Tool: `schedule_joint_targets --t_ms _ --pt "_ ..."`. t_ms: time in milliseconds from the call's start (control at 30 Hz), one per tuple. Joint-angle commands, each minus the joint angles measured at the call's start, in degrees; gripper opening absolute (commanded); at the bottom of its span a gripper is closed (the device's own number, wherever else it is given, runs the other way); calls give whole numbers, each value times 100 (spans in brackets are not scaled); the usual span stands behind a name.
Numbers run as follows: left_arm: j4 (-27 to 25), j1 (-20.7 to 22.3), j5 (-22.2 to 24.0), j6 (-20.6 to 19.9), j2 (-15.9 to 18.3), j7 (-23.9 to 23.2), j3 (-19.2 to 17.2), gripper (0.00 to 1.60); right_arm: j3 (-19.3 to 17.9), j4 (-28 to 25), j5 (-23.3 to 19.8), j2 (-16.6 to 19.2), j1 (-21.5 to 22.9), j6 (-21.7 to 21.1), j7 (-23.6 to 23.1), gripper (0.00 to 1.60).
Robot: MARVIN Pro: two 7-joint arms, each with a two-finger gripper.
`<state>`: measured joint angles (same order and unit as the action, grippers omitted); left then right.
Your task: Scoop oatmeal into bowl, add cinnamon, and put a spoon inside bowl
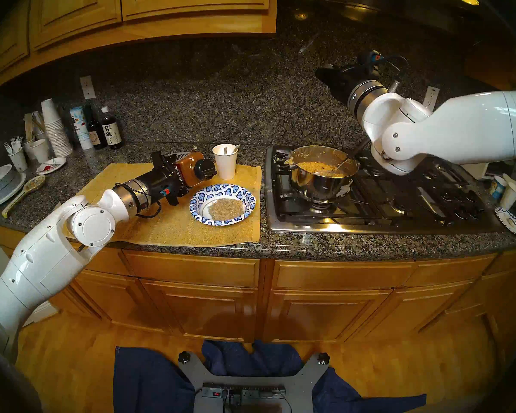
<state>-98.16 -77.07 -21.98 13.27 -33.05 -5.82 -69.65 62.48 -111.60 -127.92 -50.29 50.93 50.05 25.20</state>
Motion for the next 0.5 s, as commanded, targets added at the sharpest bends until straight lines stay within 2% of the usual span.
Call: schedule_joint_targets --t_ms 0,467 --pt "-145 469 -508 206 48 204 -97 0 -127 37 41 -2 144 115 -11 0" --pt "33 741 -1280 348 -102 211 -12 0 -111 28 45 17 137 161 -11 0"
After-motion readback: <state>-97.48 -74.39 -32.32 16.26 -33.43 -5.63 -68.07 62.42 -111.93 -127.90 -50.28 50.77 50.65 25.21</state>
